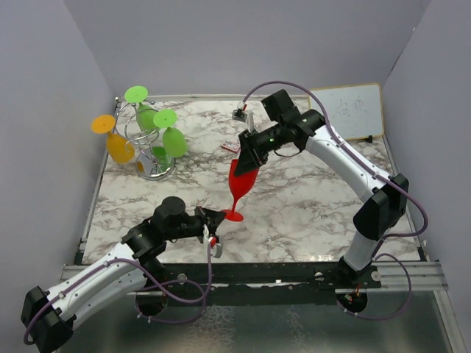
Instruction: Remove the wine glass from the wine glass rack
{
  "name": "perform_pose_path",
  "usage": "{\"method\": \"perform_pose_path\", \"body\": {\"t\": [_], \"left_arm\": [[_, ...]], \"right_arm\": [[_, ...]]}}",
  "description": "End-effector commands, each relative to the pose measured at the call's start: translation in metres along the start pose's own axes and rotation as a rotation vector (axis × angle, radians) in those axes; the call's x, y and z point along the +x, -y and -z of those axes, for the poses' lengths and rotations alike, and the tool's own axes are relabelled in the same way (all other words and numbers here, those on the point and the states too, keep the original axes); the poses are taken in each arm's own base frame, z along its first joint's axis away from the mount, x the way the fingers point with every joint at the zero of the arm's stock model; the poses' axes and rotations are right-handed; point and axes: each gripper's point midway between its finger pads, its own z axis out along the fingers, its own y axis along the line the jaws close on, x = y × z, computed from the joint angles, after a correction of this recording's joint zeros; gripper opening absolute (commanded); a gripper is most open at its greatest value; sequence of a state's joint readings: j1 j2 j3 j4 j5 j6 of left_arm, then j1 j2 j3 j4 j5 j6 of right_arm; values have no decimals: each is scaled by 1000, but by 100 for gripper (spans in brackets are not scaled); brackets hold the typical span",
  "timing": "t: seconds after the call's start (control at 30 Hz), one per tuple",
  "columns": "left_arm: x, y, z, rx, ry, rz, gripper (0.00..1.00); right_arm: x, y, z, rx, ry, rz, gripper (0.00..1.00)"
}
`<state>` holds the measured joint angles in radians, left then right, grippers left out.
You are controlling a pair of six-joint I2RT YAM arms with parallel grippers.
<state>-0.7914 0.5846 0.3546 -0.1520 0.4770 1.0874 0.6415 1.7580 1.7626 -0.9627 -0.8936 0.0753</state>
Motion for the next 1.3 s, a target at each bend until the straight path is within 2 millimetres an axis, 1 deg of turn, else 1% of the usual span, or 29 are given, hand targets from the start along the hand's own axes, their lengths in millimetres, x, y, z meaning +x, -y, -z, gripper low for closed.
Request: {"method": "perform_pose_path", "body": {"t": [0.0, 0.07, 0.1, 0.13, 0.17, 0.2, 0.23, 0.27, 0.3, 0.33, 0.37, 0.47, 0.53, 0.6, 0.63, 0.73, 0.87, 0.97, 1.07, 1.13, 1.2, 1.27], "left_arm": [[4, -8, 2, -38, -26, -18, 0], [2, -13, 3, -66, -18, -12, 0], [0, -17, 3, -88, -11, -2, 5], [-2, -21, 4, -112, -2, 5, 15], [-4, -24, 6, -136, 7, 14, 24], [-6, -27, 7, -154, 15, 22, 31], [-7, -29, 8, -171, 21, 28, 45], [-8, -30, 9, -182, 25, 31, 68], [-9, -31, 10, -187, 29, 34, 86], [-9, -31, 10, -191, 29, 35, 97], [-9, -32, 10, -195, 28, 37, 99], [-10, -35, 11, -205, 28, 43, 99], [-11, -40, 12, -226, 34, 60, 99], [-15, -49, 15, -266, 48, 93, 99], [-17, -54, 16, -290, 58, 115, 99], [-22, -75, 24, -388, 92, 221, 99], [-26, -110, 39, -523, 142, 427, 99], [-20, -134, 47, -583, 145, 576, 99], [4, -162, 61, -721, 109, 781, 99], [17, -177, 72, -792, 76, 858, 99], [25, -181, 77, -821, 39, 874, 99], [28, -183, 83, -853, 28, 862, 99]], "right_arm": [[-3, -23, 2, -90, 19, 13, 15], [-5, -21, 3, -60, 28, 20, 8], [-6, -17, 4, -29, 37, 22, 6], [-7, -13, 6, 7, 48, 26, 2], [-9, -9, 9, 50, 63, 36, 1], [-9, -1, 11, 110, 74, 37, 1], [-10, 9, 14, 179, 85, 35, 1], [-9, 24, 19, 273, 97, 28, 1], [-8, 39, 24, 365, 106, 21, 1], [-6, 64, 36, 520, 120, 3, 1], [-4, 81, 47, 642, 131, -12, 1], [8, 125, 86, 975, 185, -69, 1], [13, 143, 116, 1168, 261, -105, 1], [20, 158, 144, 1296, 335, -177, 1], [24, 167, 156, 1318, 365, -225, 1], [37, 195, 189, 1306, 449, -367, 1], [49, 219, 228, 1380, 539, -473, 1], [55, 238, 254, 1426, 592, -547, 1], [61, 259, 269, 1453, 613, -617, 1], [61, 269, 277, 1465, 616, -635, 1], [61, 278, 284, 1489, 618, -652, 1], [63, 286, 287, 1493, 613, -665, 1]]}}
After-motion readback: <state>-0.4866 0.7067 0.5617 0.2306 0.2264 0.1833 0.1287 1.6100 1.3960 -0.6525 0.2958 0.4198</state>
